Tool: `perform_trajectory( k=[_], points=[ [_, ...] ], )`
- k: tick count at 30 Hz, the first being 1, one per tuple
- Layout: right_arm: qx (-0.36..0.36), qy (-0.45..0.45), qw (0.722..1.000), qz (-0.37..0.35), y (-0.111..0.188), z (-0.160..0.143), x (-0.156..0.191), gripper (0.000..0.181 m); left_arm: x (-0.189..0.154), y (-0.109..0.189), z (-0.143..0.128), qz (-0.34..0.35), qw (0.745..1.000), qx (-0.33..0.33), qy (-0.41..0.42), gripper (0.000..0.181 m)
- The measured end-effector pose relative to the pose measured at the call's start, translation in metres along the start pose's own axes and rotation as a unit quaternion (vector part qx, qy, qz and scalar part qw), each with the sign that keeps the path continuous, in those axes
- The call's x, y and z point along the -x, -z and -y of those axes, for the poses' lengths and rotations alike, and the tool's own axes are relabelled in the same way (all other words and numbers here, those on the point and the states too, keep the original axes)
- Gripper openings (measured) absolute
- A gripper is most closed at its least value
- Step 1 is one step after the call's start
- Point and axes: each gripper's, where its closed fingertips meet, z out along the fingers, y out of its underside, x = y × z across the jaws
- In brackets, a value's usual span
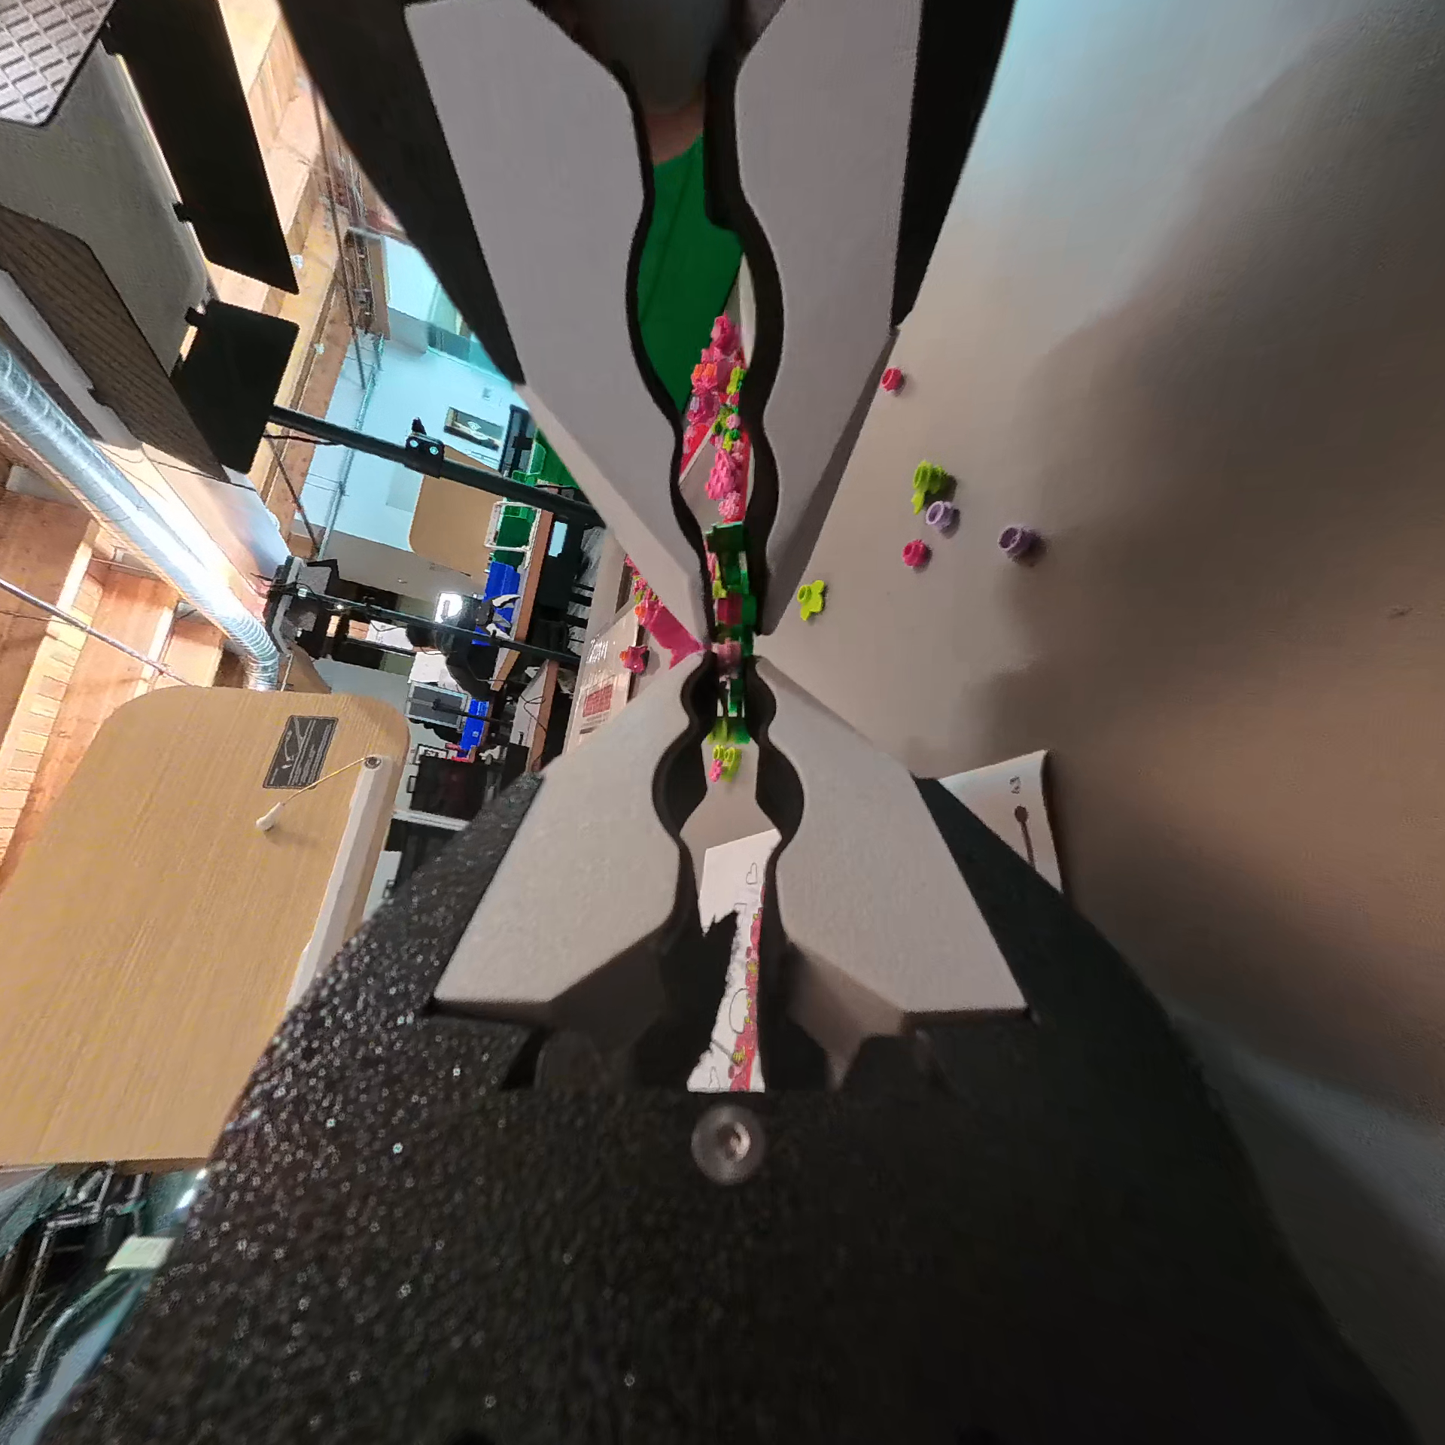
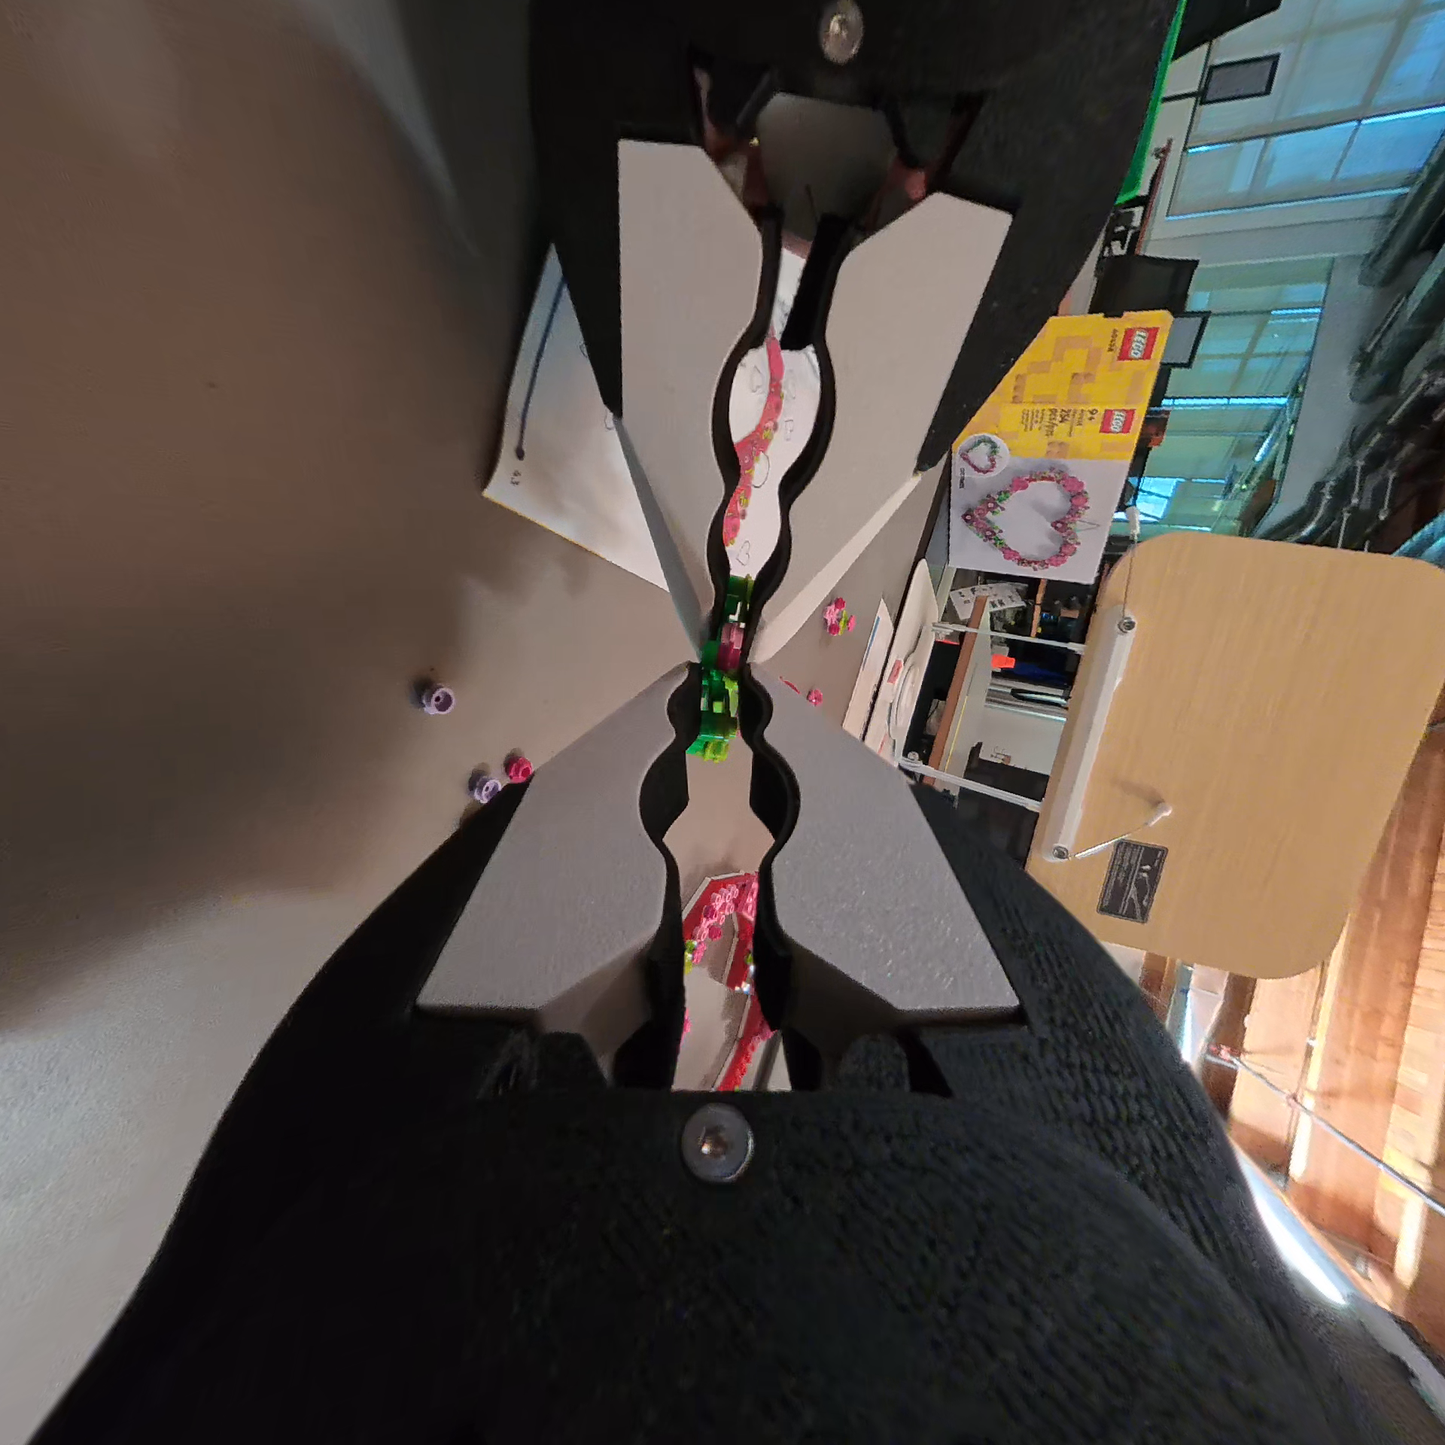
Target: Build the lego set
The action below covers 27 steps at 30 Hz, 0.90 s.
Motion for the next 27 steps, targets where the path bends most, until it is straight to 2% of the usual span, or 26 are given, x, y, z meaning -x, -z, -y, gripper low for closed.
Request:
perform_trajectory(
  k=[9, 15, 20, 27],
  points=[
    [-0.001, -0.041, 0.998, 0.037, -0.001, 0.001, 0.003, 0.005, -0.004, -0.001, -0.001, -0.004, 1.0, 0.005, -0.019, 0.004],
    [-0.009, -0.075, 0.997, 0.02, -0.004, 0.0, 0.003, 0.006, -0.004, -0.002, -0.003, -0.007, 1.0, 0.005, -0.011, 0.004],
    [-0.032, -0.095, 0.995, 0.004, 0.001, 0.003, 0.005, 0.026, 0.0, -0.001, -0.002, 0.004, 1.0, 0.0, -0.012, 0.004],
    [-0.101, -0.178, 0.979, -0.001, 0.024, 0.006, -0.007, 0.032, 0.004, 0.0, 0.0, 0.02, 0.999, -0.009, -0.024, 0.004]
  ],
)
